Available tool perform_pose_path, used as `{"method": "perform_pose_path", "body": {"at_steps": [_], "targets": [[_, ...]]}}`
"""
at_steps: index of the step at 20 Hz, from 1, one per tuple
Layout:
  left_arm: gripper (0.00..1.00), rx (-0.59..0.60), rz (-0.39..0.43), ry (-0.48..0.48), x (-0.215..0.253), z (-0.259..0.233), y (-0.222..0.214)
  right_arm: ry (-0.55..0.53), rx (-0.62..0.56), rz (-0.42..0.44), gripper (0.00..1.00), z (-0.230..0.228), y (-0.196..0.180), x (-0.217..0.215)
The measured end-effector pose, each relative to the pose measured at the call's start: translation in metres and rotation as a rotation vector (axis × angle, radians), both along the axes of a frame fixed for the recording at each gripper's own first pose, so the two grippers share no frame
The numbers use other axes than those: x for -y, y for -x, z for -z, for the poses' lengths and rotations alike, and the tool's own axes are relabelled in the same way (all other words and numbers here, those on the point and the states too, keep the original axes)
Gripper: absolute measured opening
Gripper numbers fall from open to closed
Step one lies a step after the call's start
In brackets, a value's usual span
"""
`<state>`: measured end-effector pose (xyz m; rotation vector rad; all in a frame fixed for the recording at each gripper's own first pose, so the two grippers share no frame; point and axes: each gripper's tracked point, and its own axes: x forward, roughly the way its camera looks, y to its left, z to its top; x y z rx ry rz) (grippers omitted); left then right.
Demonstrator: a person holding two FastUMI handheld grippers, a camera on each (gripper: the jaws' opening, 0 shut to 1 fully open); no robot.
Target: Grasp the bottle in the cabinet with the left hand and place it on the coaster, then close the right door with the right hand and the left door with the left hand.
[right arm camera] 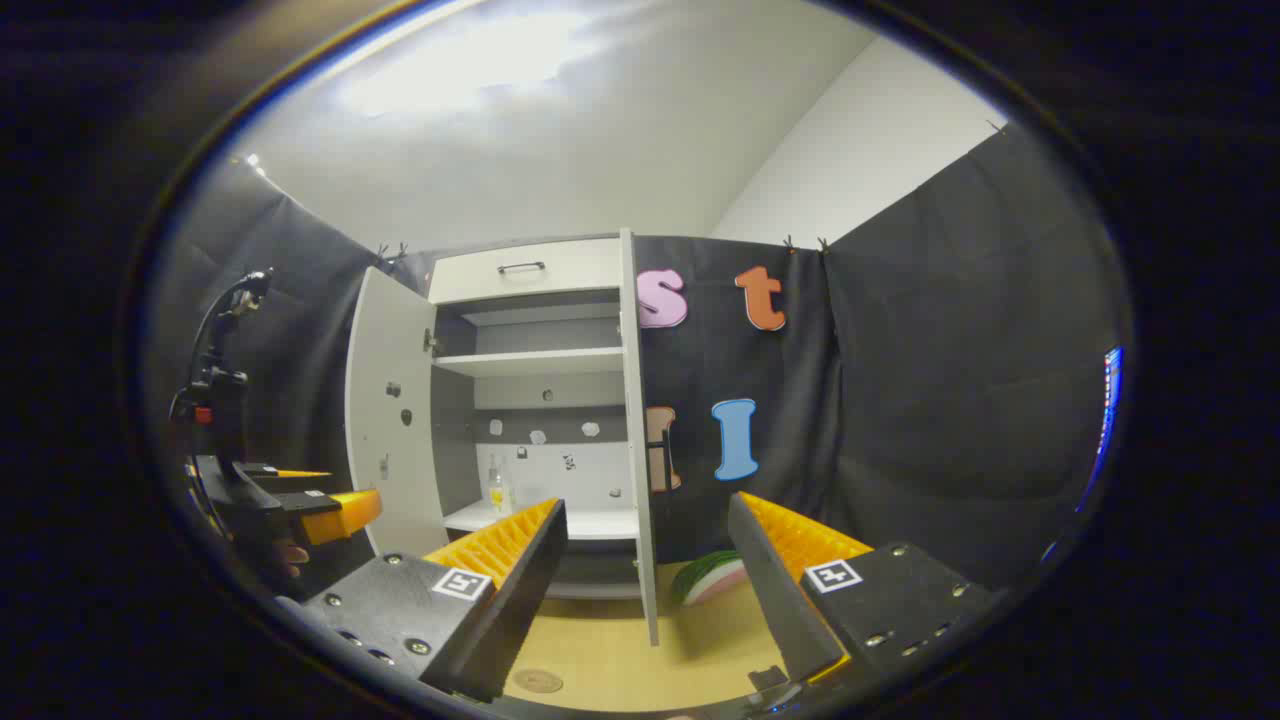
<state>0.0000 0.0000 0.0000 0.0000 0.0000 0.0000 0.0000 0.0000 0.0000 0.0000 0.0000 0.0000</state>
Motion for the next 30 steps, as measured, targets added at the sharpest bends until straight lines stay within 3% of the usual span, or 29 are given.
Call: {"method": "perform_pose_path", "body": {"at_steps": [1,3,4,5,7,8,9,14,15,16,19,20,21,25,30], "targets": [[0.97,0.007,0.003,0.009,0.001,-0.003,0.003,-0.003,0.002,-0.011,0.98,-0.001,0.001,-0.002],[0.97,0.016,0.008,0.019,0.003,-0.006,0.003,-0.001,0.003,-0.03,0.98,-0.001,0.0,-0.006],[0.97,0.015,0.009,0.017,0.003,-0.005,0.003,0.002,0.004,-0.032,0.93,0.0,-0.001,-0.006],[0.97,0.013,0.013,0.012,0.003,-0.005,0.002,0.004,0.009,-0.031,0.98,-0.002,-0.002,-0.006],[0.97,0.017,0.018,0.003,0.002,-0.007,-0.002,-0.005,0.016,-0.027,0.98,-0.005,-0.007,-0.007],[0.97,0.02,0.019,0.004,0.001,-0.007,-0.007,-0.009,0.016,-0.023,0.93,-0.005,-0.01,-0.006],[0.97,0.014,0.028,0.008,0.002,-0.005,-0.01,-0.013,0.016,-0.016,0.98,-0.005,-0.014,-0.005],[0.97,0.014,0.061,0.027,0.004,0.0,-0.039,0.011,0.03,-0.018,0.98,-0.005,-0.03,-0.016],[0.97,0.01,0.062,0.024,0.002,0.001,-0.048,0.015,0.027,-0.02,0.93,-0.004,-0.035,-0.019],[0.97,0.011,0.063,0.027,-0.001,0.001,-0.058,0.015,0.023,-0.021,0.98,-0.002,-0.04,-0.022],[0.97,-0.016,0.069,0.035,-0.005,0.015,-0.093,0.016,0.018,-0.002,0.98,0.004,-0.057,-0.026],[0.97,-0.026,0.067,0.027,-0.009,0.022,-0.106,0.019,0.018,0.003,0.93,0.006,-0.063,-0.028],[0.97,-0.033,0.065,0.011,-0.013,0.029,-0.12,0.02,0.02,0.003,0.98,0.007,-0.069,-0.031],[0.97,-0.038,0.041,-0.037,-0.036,0.056,-0.184,0.012,0.021,-0.013,0.98,0.014,-0.094,-0.048],[0.97,-0.074,0.025,0.027,-0.058,0.088,-0.287,-0.029,0.042,-0.023,0.98,0.014,-0.117,-0.062]]}}
